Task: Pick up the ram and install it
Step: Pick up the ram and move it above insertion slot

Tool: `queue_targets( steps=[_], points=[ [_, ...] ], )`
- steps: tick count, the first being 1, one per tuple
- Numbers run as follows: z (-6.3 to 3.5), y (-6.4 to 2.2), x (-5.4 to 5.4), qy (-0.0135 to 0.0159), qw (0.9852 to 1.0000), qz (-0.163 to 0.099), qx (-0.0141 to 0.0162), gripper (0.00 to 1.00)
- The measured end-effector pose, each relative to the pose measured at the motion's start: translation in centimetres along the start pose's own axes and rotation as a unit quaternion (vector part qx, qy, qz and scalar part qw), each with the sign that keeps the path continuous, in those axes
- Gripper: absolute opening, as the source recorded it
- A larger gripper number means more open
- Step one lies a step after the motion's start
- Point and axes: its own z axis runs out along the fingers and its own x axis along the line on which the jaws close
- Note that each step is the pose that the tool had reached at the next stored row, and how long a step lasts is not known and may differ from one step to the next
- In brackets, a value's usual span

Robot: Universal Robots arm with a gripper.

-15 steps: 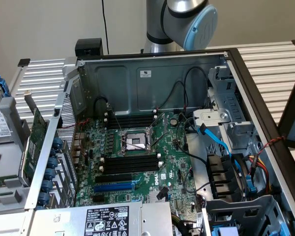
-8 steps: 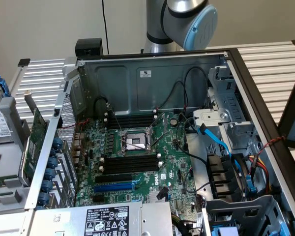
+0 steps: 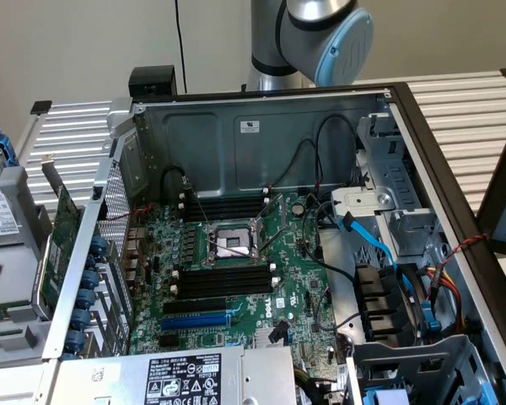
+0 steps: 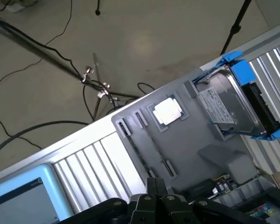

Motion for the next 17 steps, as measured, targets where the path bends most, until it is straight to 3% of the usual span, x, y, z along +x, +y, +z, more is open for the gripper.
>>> queue_targets(
  steps=[5,9,13,17],
  points=[
    [0.01,0.05,0.02,0.0015,0.9991,-0.043,-0.0002,0.11],
    [0.06,0.26,0.14,0.0021,0.9980,-0.063,-0.0002,0.11],
    [0.13,0.27,0.14,0.0030,0.9951,-0.099,0.0004,0.11],
    [0.21,0.27,0.14,0.0035,0.9908,-0.136,0.0024,0.11]
  ],
)
